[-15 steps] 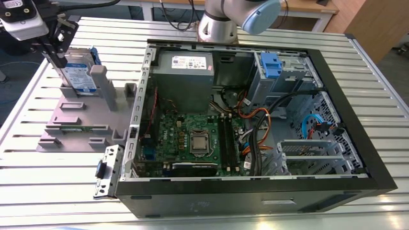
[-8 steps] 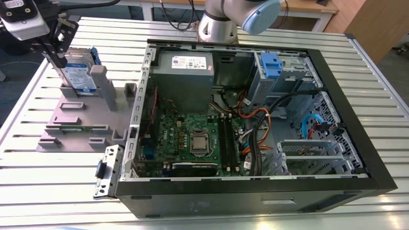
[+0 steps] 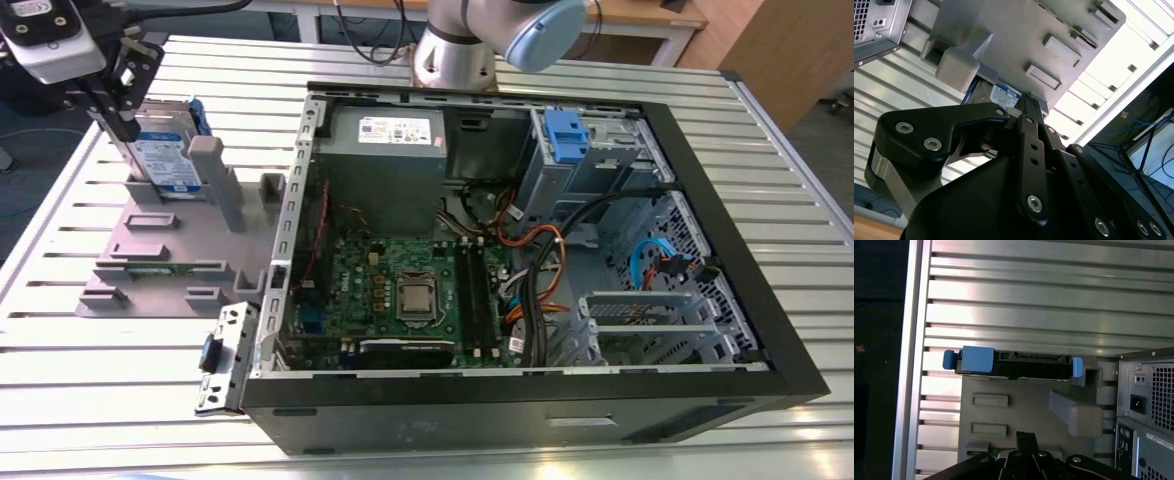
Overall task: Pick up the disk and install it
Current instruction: 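Pick up the disk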
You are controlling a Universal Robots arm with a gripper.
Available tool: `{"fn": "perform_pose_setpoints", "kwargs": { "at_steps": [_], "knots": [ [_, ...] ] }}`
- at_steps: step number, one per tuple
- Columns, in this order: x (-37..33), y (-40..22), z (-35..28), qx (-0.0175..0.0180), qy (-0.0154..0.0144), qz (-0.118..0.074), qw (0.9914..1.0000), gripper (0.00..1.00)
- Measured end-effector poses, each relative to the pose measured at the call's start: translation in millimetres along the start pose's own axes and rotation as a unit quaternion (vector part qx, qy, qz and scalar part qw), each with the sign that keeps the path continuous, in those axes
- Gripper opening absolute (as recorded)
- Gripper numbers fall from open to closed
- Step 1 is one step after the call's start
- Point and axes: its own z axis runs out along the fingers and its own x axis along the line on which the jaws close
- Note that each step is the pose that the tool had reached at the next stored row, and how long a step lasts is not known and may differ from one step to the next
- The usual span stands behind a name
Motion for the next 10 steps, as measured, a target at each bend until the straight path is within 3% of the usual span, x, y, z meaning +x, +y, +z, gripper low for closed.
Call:
{"fn": "perform_pose_setpoints", "kwargs": {
  "at_steps": [10],
  "knots": [
    [0.0,0.0,0.0,-0.0003,0.0005,-0.010,0.99995,0.11]
  ]
}}
